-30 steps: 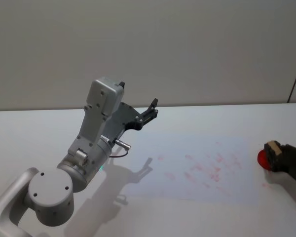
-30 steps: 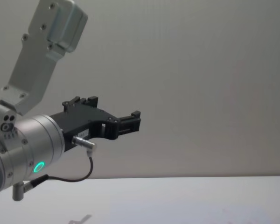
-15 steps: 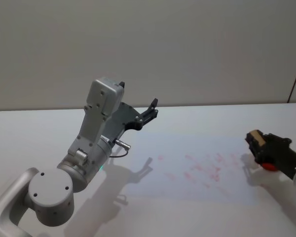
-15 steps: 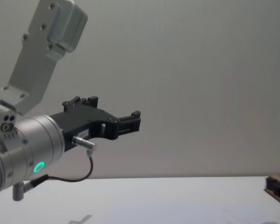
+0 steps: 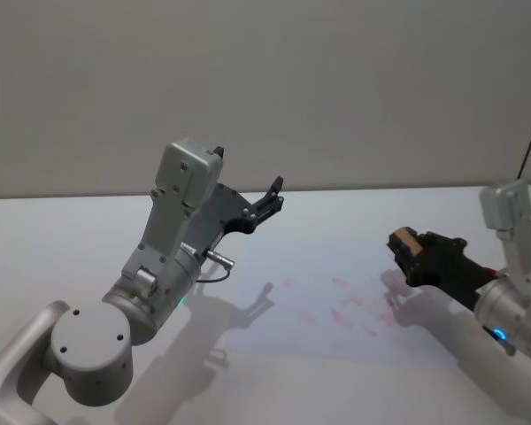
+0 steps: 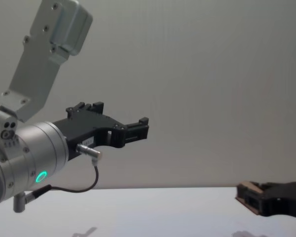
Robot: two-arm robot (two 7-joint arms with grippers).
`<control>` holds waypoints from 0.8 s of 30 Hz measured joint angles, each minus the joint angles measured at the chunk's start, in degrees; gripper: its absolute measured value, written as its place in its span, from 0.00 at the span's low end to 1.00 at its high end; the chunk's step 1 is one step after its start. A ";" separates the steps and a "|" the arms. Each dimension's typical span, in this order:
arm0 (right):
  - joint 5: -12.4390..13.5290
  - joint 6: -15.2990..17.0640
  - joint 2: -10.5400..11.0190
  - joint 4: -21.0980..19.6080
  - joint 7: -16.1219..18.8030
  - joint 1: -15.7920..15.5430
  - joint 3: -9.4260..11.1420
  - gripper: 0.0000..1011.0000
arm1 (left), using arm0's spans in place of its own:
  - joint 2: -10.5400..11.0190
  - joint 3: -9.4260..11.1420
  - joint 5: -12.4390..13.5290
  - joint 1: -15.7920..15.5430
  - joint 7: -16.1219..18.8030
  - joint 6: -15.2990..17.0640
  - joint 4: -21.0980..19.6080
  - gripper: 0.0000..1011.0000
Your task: Use the one hand to pick up the stamp and affix it onto the A4 paper.
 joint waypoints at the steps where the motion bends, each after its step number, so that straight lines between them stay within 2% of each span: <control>1: -0.22 -0.13 -0.39 0.68 0.13 0.53 -0.21 0.22 | 0.00 0.00 0.00 0.00 0.00 0.00 0.00 0.99; 15: -5.25 -1.94 -4.75 11.74 1.67 7.89 -2.66 0.22 | 0.00 0.00 0.00 0.00 0.00 0.00 0.00 0.99; 24: -7.74 -2.06 -6.09 16.19 1.89 10.28 -3.66 0.22 | 0.00 0.00 0.00 0.00 0.00 0.00 0.00 0.99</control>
